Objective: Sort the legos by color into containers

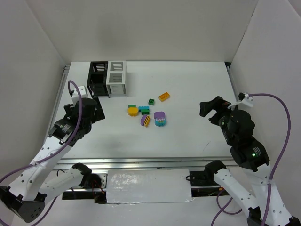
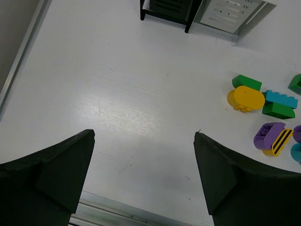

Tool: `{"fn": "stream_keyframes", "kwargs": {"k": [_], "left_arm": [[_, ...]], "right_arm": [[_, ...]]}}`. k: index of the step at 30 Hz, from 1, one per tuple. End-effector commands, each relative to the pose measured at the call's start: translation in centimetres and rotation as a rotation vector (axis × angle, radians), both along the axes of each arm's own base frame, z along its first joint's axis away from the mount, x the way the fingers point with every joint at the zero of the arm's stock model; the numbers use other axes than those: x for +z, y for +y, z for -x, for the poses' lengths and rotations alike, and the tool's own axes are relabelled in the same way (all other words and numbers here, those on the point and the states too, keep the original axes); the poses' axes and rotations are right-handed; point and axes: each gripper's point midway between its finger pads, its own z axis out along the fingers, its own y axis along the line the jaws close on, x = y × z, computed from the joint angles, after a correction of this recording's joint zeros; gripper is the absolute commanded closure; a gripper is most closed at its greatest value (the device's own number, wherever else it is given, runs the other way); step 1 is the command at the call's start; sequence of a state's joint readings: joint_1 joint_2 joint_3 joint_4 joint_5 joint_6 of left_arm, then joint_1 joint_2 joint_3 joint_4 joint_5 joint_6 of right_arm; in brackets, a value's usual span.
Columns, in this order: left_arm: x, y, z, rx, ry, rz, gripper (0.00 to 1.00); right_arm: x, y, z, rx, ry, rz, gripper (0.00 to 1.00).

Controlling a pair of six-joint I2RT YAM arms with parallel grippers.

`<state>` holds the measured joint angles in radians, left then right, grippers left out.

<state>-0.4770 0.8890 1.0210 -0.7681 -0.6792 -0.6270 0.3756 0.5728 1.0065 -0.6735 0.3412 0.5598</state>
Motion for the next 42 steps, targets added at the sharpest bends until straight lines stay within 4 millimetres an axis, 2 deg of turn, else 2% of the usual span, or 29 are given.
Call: {"fn": "stream_keyframes", "kwargs": {"k": [1,5,10,15,18,19,20,21,22,23,24,25,26,27,28,30,34,39,42], "left_arm": [[1.8,-0.2,-0.6,-0.018,-0.059,0.027,0.01],[1.5,-0.3,-0.6,-0.031,-0.054,0.031,0.0],[1.0,-1.2,-1.1,-0.069,-0.027,0.048,0.0],[0.8,-4.1,-2.2,-0.172,0.001,0.14,0.0],[-1.0,-8.8,-3.0,-0.291,0.102,0.261,0.0],[-3.0,-10.8,-3.4,-0.328,0.184,0.277,0.0],[-2.9,-12.5,-3.8,-0.346,0.189,0.291,0.0],[-3.7,-15.4,-3.1,-0.413,0.221,0.262,0.0],[-5.8,-16.4,-3.8,-0.394,0.272,0.191,0.01],[-5.3,-17.9,-4.2,-0.412,0.264,0.174,0.0],[-6.0,-19.5,-3.9,-0.438,0.285,0.143,0.0],[-8.0,-20.1,-4.4,-0.427,0.335,0.105,0.01],[-7.9,-21.0,-5.1,-0.439,0.319,0.097,0.01],[-8.5,-21.4,-5.6,-0.44,0.322,0.086,0.02],[-10.0,-21.8,-6.1,-0.44,0.347,0.059,0.02],[-10.7,-22.5,-7.1,-0.445,0.34,0.039,0.02],[-13.8,-23.4,-8.3,-0.458,0.381,-0.014,0.01],[-16.3,-24.0,-8.6,-0.483,0.393,-0.021,0.02],[-17.5,-24.2,-8.7,-0.497,0.381,-0.013,0.07]], "right_arm": [[0.6,-0.6,-0.3,-0.047,-0.019,-0.01,0.0],[0.9,-1.4,0.0,-0.081,-0.046,-0.012,0.0],[0.9,-0.8,0.0,-0.048,-0.063,-0.019,0.0],[-1.0,0.4,-1.3,-0.008,0.026,0.022,0.0],[-2.9,1.4,-2.5,0.017,0.11,0.04,0.01],[-3.2,2.1,-2.8,0.048,0.126,0.037,0.01],[-3.7,2.5,-3.1,0.067,0.146,0.045,0.0],[-4.4,3.1,-3.6,0.088,0.177,0.05,0.0],[-4.7,3.6,-3.7,0.112,0.192,0.056,0.0],[-4.7,4.2,-3.7,0.146,0.2,0.058,0.0],[-5.1,4.4,-3.9,0.158,0.216,0.065,0.0],[-5.2,4.6,-3.9,0.17,0.216,0.066,0.0],[-5.2,4.8,-3.8,0.184,0.212,0.067,0.0],[-5.2,5.0,-3.7,0.194,0.209,0.063,0.0],[-5.1,5.2,-3.6,0.205,0.196,0.058,0.0],[-5.3,5.8,-3.2,0.242,0.191,0.049,0.0],[-5.8,6.4,-2.7,0.287,0.193,0.048,0.01],[-5.5,7.0,-2.5,0.321,0.177,0.044,0.0],[-5.4,7.5,-2.4,0.352,0.167,0.038,0.0]]}}
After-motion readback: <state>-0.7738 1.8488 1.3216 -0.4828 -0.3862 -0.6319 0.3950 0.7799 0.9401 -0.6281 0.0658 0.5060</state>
